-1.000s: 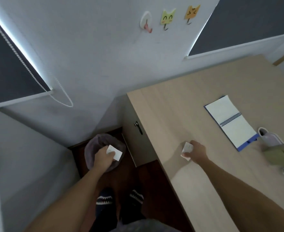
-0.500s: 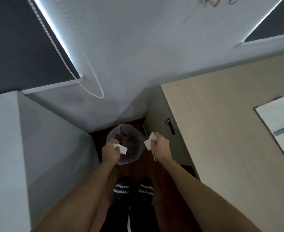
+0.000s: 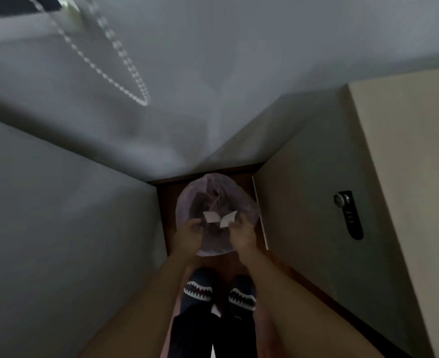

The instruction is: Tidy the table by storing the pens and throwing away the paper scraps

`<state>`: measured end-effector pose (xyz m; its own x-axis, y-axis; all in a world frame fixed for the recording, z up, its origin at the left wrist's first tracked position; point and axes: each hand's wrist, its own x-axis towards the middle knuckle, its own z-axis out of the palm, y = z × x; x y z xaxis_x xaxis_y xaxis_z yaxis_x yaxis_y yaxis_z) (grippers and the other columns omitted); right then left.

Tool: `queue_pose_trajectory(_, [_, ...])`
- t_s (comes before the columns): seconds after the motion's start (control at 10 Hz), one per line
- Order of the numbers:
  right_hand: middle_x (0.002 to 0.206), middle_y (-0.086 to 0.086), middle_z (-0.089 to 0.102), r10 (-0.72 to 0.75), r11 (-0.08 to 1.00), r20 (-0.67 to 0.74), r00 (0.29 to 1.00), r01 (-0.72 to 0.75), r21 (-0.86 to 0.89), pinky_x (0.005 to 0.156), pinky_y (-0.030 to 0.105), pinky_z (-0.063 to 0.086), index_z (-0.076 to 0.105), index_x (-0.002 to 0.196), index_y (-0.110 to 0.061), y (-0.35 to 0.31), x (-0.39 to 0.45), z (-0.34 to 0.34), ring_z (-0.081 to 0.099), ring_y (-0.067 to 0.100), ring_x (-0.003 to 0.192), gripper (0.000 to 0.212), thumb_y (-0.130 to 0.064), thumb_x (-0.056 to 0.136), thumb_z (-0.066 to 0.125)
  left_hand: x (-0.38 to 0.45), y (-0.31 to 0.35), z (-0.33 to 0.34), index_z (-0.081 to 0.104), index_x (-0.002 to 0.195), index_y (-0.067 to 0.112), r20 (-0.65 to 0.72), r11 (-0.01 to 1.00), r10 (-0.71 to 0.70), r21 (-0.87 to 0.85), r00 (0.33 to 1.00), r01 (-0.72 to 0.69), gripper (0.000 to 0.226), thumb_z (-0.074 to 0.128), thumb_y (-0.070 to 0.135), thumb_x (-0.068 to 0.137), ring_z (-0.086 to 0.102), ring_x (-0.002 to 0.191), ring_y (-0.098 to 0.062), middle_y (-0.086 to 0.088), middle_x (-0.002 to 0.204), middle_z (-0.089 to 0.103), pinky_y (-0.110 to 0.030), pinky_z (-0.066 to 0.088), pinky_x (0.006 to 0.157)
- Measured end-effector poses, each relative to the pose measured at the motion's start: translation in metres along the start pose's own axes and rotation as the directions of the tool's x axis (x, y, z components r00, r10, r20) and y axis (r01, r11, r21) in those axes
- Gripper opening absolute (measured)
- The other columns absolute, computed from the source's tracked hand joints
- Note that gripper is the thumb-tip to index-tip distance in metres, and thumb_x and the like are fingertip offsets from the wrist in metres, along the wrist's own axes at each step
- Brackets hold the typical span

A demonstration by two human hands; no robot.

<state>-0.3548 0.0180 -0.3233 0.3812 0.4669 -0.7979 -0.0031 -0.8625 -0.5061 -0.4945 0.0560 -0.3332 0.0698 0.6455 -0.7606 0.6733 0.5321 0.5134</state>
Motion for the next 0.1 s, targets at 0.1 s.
queue_pose_trajectory(0.1, [0.138,0.014,0.049,0.003,0.999,-0.014,1.0,-0.002,0.033,0.099,0.03,0.038,0.037,0.14,-0.008,0.0003,0.0048,-0.002,0.047,0.034,0.127,0.044,-0.008,0.097,0.044,-0.0078,0.0128,-0.0031,0.052,0.127,-0.005,-0.019,1.0,0.017,-0.021,1.0,-0.018,0.035,0.047,-0.003,0.092,0.052,0.123,-0.035,-0.021,0.133,0.054,-0.013,0.044,0.083])
